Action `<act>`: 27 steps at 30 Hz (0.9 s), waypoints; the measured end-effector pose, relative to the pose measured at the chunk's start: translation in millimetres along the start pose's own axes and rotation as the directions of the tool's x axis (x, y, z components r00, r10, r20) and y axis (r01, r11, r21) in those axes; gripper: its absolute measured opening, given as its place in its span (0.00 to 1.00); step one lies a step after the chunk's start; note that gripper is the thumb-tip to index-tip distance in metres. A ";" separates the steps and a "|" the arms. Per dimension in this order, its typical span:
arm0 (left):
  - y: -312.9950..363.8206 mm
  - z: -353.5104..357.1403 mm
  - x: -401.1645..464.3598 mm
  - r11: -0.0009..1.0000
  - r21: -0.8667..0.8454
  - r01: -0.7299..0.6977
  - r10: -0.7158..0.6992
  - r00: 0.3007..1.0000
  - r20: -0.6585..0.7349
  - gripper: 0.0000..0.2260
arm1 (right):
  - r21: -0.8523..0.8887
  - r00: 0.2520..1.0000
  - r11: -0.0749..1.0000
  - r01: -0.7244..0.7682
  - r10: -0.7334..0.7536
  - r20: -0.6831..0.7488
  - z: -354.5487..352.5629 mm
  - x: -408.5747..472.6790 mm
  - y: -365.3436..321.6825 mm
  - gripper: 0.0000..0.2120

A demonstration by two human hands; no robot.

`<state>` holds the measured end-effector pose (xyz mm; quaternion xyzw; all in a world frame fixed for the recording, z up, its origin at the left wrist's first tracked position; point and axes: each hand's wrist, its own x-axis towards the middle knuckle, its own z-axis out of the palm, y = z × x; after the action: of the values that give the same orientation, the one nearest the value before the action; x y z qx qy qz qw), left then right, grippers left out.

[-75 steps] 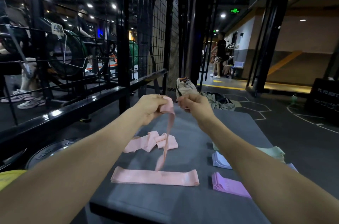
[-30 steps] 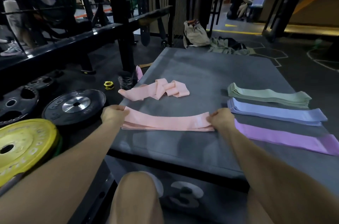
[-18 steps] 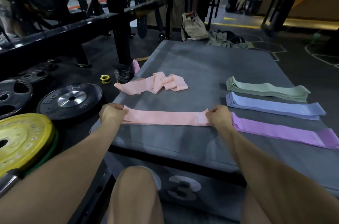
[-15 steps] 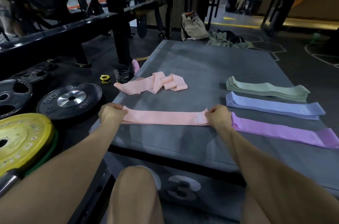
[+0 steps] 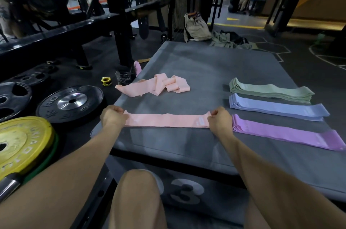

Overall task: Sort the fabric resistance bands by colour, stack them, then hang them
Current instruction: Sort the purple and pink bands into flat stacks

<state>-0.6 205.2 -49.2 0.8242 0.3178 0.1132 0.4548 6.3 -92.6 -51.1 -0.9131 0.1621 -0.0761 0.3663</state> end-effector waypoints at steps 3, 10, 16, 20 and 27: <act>1.2 0.7 -2.8 1.000 0.022 -0.011 0.011 1.000 0.001 0.10 | -0.011 1.000 1.000 0.023 -0.023 -0.009 0.3 -0.9 0.8 0.10; 15.5 13.4 -23.3 0.739 0.158 -0.655 0.640 0.755 0.141 0.23 | -0.109 0.913 0.908 0.405 -0.394 0.108 -0.3 -11.2 -16.2 0.22; 26.6 41.3 -33.6 0.443 0.273 -0.854 0.576 0.505 0.642 0.37 | -0.227 0.674 0.718 0.658 -0.428 0.602 11.7 -9.0 -31.2 0.40; 22.8 46.1 -24.4 0.435 0.285 -0.854 0.500 0.492 0.713 0.31 | -0.265 0.671 0.699 0.664 -0.400 0.624 10.1 -1.0 -28.1 0.36; 19.0 45.7 -17.1 0.478 0.224 -0.850 0.501 0.472 0.725 0.26 | -0.238 0.674 0.705 0.668 -0.438 0.594 11.2 1.5 -24.5 0.29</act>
<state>15.9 156.2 -57.4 0.9647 -0.1909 -0.0567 0.1724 16.5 -69.3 -42.1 -0.9621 -0.2177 0.0886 0.1381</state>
